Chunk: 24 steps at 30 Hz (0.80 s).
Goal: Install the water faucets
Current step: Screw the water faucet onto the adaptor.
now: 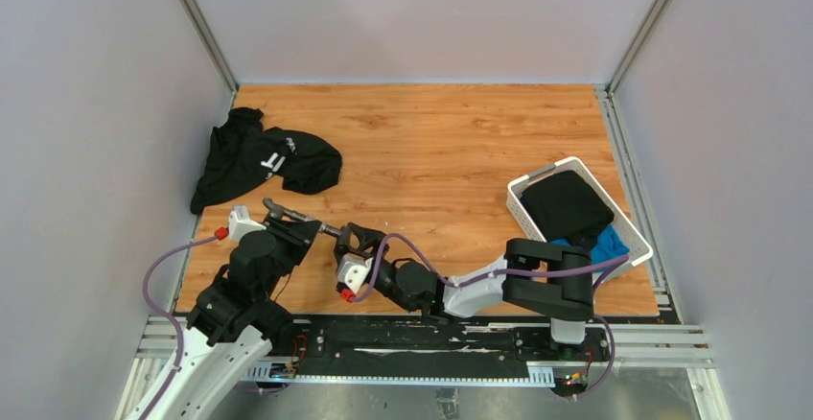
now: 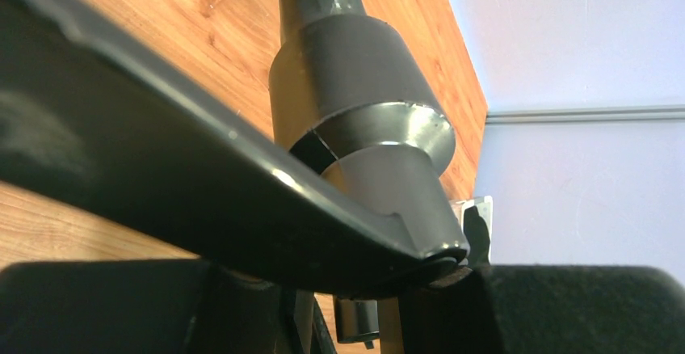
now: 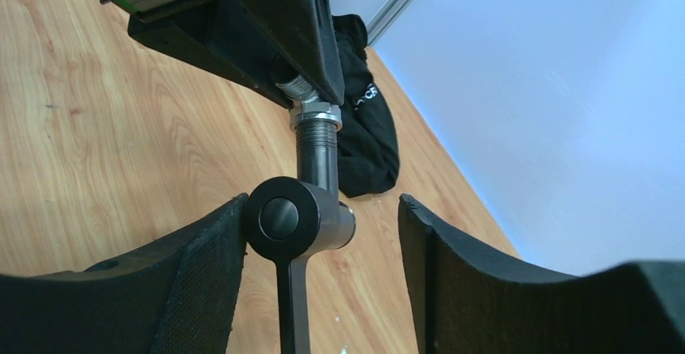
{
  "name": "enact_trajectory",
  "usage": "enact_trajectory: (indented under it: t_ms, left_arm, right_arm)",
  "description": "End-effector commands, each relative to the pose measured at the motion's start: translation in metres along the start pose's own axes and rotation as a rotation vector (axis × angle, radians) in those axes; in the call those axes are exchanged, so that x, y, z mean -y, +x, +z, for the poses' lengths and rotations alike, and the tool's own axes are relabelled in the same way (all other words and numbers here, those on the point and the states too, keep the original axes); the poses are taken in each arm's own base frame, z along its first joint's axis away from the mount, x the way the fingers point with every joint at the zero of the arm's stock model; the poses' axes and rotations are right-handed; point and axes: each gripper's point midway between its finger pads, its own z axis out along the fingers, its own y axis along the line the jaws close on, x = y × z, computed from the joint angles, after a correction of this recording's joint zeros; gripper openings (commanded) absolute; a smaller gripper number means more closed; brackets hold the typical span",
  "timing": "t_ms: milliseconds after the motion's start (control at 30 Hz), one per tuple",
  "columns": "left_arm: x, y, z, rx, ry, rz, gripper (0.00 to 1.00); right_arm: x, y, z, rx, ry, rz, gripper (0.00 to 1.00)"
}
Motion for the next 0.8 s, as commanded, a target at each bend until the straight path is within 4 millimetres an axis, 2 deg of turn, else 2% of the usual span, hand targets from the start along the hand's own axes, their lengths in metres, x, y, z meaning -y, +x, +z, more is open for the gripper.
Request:
enact_trajectory:
  t_ms: [0,67,333,367,467,567,700,767]
  left_arm:
    - [0.034,-0.018,-0.008,0.055,0.115,-0.059,0.00]
    - [0.034,-0.018,-0.008,0.055,0.117,-0.061,0.00]
    - [0.035,-0.016,-0.009,0.045,0.123,-0.056,0.00]
    - [0.035,-0.016,-0.009,0.043,0.126,-0.056,0.00]
    - [0.035,-0.014,-0.008,0.039,0.131,-0.058,0.00]
    - [0.037,-0.011,-0.007,0.029,0.144,-0.061,0.00]
    - [0.039,-0.007,-0.004,0.016,0.167,-0.063,0.00]
    - [0.047,-0.004,-0.003,0.008,0.224,-0.061,0.00]
  right_arm:
    - [0.005,-0.003,0.006,0.014,0.026,0.077,0.62]
    - [0.001,-0.003,0.006,0.015,0.007,0.092,0.52]
    - [0.000,-0.010,0.002,0.030,-0.087,0.276,0.26]
    - [-0.002,-0.010,0.001,0.024,-0.119,0.327,0.21]
    - [0.013,-0.012,0.000,0.016,-0.140,0.450,0.01]
    - [0.022,-0.015,-0.002,0.013,-0.177,0.601,0.00]
    - [0.029,-0.025,-0.006,0.020,-0.308,0.901,0.00]
    - [0.034,-0.032,-0.009,0.025,-0.380,1.069,0.00]
